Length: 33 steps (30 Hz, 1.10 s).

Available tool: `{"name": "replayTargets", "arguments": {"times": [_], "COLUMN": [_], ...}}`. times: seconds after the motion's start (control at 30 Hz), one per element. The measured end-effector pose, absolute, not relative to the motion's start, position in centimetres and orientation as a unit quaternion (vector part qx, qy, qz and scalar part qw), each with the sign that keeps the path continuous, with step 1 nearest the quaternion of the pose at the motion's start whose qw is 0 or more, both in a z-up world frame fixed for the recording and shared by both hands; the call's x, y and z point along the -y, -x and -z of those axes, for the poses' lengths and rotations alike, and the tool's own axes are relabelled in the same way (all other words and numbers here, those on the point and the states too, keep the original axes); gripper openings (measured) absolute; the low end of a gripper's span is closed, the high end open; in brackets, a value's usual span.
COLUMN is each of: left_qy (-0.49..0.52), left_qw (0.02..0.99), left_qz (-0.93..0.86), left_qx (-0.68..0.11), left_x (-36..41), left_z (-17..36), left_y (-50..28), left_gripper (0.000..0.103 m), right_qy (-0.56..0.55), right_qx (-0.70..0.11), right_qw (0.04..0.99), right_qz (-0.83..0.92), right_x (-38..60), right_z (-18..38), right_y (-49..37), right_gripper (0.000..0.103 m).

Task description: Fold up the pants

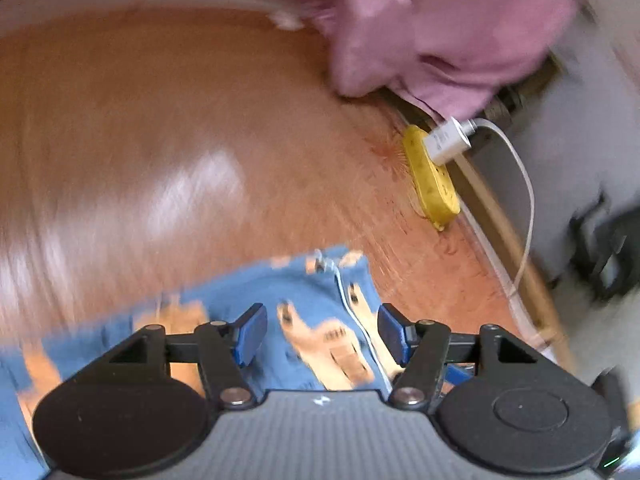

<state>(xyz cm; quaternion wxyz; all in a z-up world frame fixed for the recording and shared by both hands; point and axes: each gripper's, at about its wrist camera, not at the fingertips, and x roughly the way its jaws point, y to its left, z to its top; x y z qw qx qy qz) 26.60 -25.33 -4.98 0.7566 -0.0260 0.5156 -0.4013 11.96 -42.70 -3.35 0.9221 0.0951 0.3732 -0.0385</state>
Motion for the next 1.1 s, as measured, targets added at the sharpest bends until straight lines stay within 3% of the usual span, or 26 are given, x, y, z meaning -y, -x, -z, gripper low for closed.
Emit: {"name": "replayTargets", "arguments": {"times": [0.27, 0.3, 0.4, 0.57, 0.77, 0.87, 0.93, 1.1], "left_qy": [-0.174, -0.193, -0.226, -0.198, -0.093, -0.038, 0.030, 0.164], "left_qw": [0.728, 0.725, 0.719, 0.740, 0.764, 0.760, 0.749, 0.721], "left_qz": [0.443, 0.447, 0.461, 0.449, 0.404, 0.403, 0.401, 0.397], "left_qx": [-0.493, -0.487, -0.468, -0.459, -0.494, -0.508, -0.527, -0.544], "left_x": [32.6, 33.0, 33.9, 33.0, 30.7, 28.7, 26.4, 20.0], "left_z": [6.1, 6.1, 6.1, 6.4, 5.8, 4.4, 3.8, 3.8], "left_y": [-27.4, -27.2, -26.6, -26.2, -27.3, -28.1, -28.8, -29.3], "left_gripper": [0.064, 0.061, 0.033, 0.025, 0.032, 0.042, 0.056, 0.062], "right_qy": [-0.133, -0.138, -0.144, -0.154, -0.108, -0.089, -0.078, -0.025], "right_qx": [-0.374, -0.374, -0.376, -0.359, -0.331, -0.325, -0.318, -0.302], "right_qw": [0.918, 0.917, 0.916, 0.920, 0.937, 0.942, 0.945, 0.952], "right_qz": [0.012, 0.012, 0.008, 0.010, 0.003, -0.003, -0.009, -0.035], "right_x": [43.9, 43.9, 43.8, 43.6, 42.0, 41.1, 40.5, 37.5], "right_z": [4.2, 4.3, 4.3, 3.9, 2.7, 2.1, 1.5, -0.1], "right_y": [-12.7, -12.7, -13.0, -12.7, -12.6, -12.5, -12.5, -12.8], "right_gripper": [0.037, 0.034, 0.023, 0.012, 0.010, 0.010, 0.010, 0.010]}}
